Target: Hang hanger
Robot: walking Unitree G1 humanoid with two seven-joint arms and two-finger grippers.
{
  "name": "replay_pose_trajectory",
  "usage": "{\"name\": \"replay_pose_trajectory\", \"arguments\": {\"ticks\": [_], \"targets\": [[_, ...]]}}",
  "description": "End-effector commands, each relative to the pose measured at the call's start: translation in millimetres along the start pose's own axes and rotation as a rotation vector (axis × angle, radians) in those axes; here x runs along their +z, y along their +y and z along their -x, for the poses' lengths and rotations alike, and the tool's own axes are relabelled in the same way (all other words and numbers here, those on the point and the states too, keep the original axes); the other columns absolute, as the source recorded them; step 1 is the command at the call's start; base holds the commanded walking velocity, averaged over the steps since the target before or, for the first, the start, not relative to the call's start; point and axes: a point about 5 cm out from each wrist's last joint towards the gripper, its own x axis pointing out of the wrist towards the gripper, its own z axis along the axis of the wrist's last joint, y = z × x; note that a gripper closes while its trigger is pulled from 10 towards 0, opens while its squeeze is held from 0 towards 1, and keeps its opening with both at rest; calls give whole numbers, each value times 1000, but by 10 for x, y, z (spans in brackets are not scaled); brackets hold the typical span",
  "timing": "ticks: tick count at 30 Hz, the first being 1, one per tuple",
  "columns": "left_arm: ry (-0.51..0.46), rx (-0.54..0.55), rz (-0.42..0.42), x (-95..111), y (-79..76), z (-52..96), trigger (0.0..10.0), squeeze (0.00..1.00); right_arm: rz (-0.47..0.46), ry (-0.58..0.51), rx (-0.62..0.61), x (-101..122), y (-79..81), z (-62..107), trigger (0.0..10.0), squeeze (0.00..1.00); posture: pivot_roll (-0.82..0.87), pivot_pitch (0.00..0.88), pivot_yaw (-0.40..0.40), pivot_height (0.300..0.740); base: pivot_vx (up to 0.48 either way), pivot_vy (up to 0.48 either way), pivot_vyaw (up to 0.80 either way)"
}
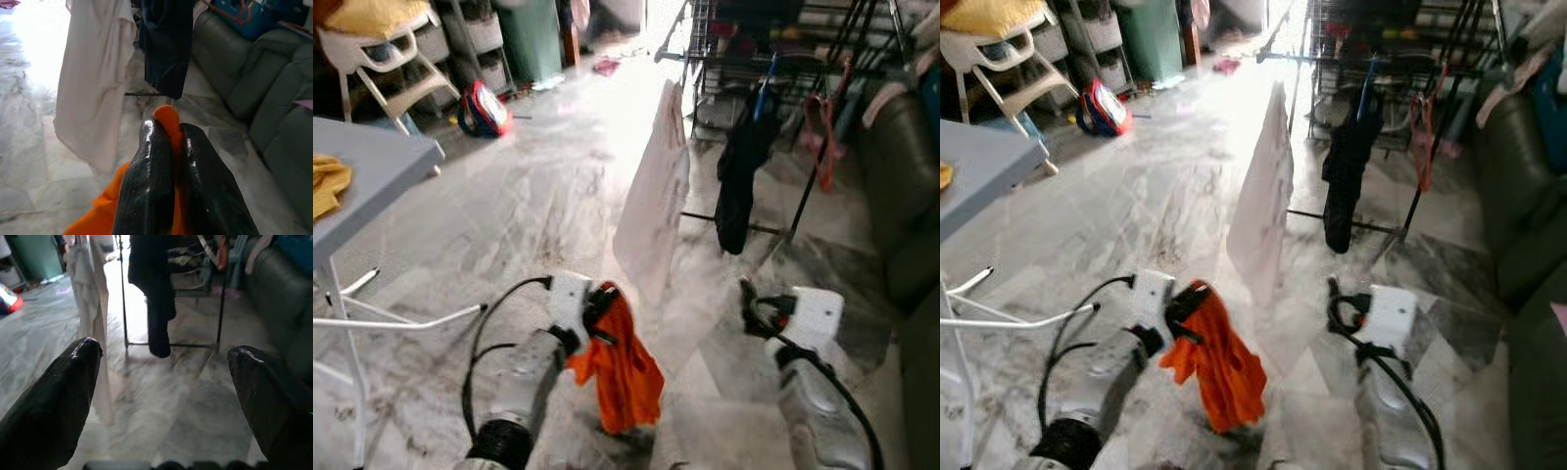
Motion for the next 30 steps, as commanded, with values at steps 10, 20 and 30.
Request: {"name": "replay_pose_trajectory", "arguments": {"ticks": [10,20,30], "targets": [[-47,3,-5,80,-22,-48,10000,0,26,-40,65,108,147,-43,10000,0,-138,114,17,740,294,0,-528],[-56,-3,-13,117,1,-66,10000,0,61,-55,81,146,154,-39,10000,0,-149,143,22,740,345,0,-234],[-31,52,-17,88,50,-32,10000,0,53,-27,82,43,203,44,10000,0,-138,161,35,740,134,0,0]]}}
